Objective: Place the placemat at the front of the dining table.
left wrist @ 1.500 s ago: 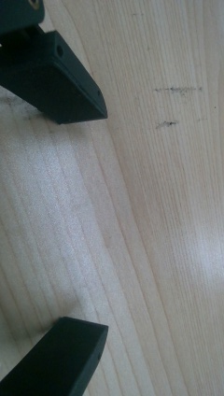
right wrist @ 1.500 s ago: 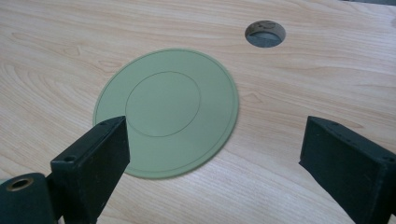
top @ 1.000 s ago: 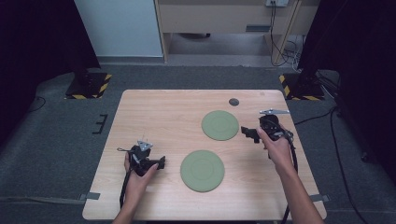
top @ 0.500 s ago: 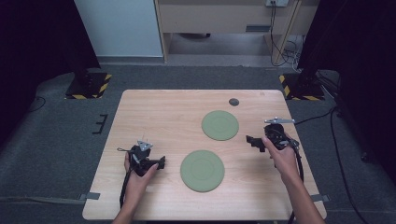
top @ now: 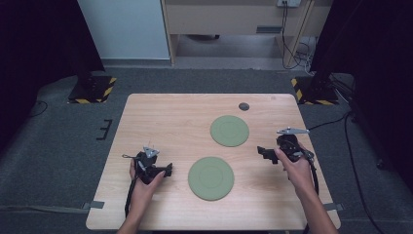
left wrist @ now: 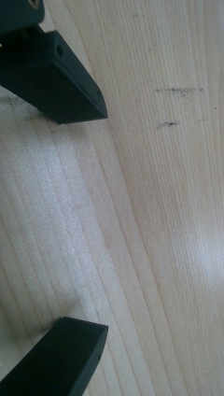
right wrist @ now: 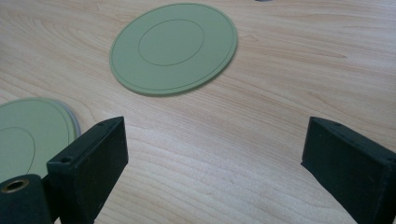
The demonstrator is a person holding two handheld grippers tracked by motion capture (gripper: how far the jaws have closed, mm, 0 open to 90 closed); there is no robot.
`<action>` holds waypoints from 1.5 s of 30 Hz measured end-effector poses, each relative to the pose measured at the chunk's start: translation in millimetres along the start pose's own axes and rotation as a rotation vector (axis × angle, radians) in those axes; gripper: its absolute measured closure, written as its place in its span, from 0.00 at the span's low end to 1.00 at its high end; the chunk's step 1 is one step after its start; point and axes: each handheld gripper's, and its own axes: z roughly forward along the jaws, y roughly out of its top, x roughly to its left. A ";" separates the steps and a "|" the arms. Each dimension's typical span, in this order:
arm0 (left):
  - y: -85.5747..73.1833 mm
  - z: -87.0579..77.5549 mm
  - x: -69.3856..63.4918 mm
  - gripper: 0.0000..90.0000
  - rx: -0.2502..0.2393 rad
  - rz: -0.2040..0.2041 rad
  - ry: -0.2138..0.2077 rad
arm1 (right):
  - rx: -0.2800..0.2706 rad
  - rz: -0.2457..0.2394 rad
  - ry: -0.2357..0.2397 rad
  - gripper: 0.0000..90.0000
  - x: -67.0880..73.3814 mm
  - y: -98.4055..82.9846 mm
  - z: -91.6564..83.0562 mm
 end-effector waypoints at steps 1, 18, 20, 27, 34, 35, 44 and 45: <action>0.0 0.0 0.0 0.00 0.000 0.000 0.000 | -0.001 0.001 0.001 0.08 0.1 -0.8 -0.3; 0.0 0.0 -0.1 0.00 0.000 0.000 0.000 | 0.028 -0.037 0.010 0.08 10.4 -21.4 1.2; -0.1 0.0 -0.1 0.00 0.000 0.000 0.000 | 0.035 -0.038 0.013 0.08 12.2 -24.1 1.5; -0.1 0.0 -0.2 0.00 -0.001 -0.001 0.001 | 0.052 -0.045 0.020 0.08 17.5 -38.9 1.1; -0.1 -0.1 -0.4 0.00 -0.001 -0.002 0.002 | 0.073 -0.053 0.018 0.08 22.7 -51.3 9.9; -0.1 -0.1 -0.4 0.00 -0.001 -0.001 0.002 | 0.074 -0.056 0.016 0.08 23.8 -52.7 11.9; -0.2 -0.2 -0.5 0.00 -0.001 -0.002 0.003 | 0.074 -0.093 -0.028 0.09 38.6 -61.3 33.0; -0.2 -0.2 -0.5 0.00 -0.001 -0.002 0.003 | 0.074 -0.093 -0.028 0.09 38.6 -61.3 33.0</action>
